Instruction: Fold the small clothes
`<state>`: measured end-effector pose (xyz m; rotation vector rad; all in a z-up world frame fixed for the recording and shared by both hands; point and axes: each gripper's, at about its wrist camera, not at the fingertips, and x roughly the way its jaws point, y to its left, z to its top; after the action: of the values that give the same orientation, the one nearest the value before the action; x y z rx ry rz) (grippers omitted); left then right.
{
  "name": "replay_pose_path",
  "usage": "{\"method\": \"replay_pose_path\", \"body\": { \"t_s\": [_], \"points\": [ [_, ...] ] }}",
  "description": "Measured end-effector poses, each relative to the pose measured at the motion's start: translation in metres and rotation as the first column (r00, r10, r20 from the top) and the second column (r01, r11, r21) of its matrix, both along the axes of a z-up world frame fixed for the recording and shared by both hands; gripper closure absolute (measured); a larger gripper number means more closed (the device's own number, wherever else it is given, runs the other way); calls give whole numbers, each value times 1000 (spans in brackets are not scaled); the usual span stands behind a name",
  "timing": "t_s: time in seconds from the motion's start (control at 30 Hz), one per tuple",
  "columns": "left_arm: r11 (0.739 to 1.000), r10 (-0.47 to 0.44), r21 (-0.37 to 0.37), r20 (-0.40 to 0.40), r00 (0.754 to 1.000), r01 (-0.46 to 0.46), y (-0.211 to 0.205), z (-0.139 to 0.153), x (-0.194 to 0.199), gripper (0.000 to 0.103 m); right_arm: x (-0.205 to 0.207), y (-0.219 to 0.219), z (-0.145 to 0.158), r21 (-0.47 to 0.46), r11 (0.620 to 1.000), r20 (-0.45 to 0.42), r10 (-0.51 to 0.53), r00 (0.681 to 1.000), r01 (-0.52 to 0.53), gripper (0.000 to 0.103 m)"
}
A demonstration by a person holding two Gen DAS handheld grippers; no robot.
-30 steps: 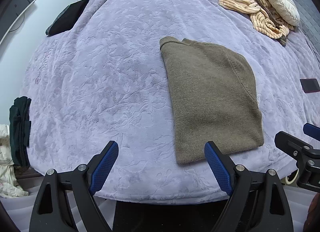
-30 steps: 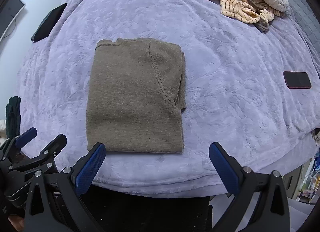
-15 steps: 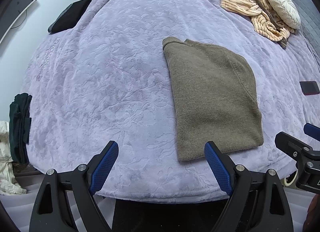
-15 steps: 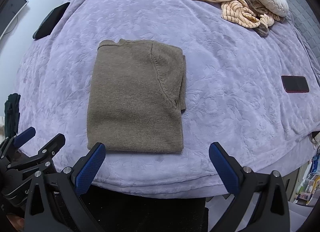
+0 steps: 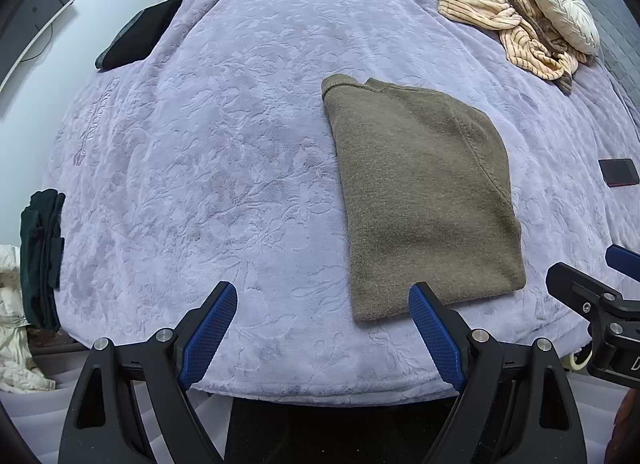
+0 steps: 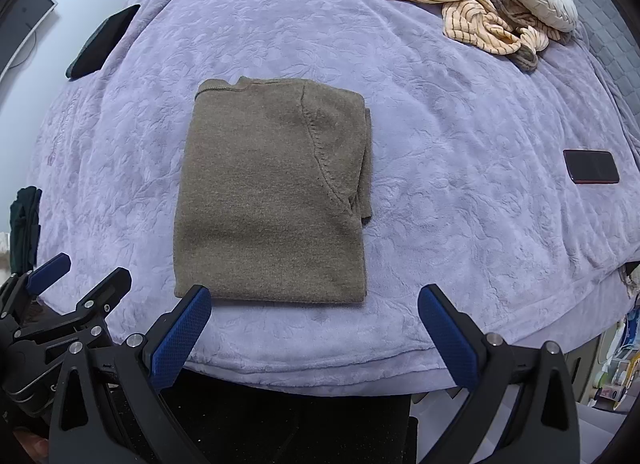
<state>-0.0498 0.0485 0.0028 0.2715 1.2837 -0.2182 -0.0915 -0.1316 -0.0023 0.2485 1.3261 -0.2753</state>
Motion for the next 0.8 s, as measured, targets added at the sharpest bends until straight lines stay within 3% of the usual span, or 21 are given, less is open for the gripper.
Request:
{"method": "replay_pose_path", "body": {
  "t_s": [0.8],
  "points": [
    [1000,-7,-5,24,1000,7,3,0,5,15,5,-2,-5,3,1000,-13,11,1000,-11,0]
  ]
}}
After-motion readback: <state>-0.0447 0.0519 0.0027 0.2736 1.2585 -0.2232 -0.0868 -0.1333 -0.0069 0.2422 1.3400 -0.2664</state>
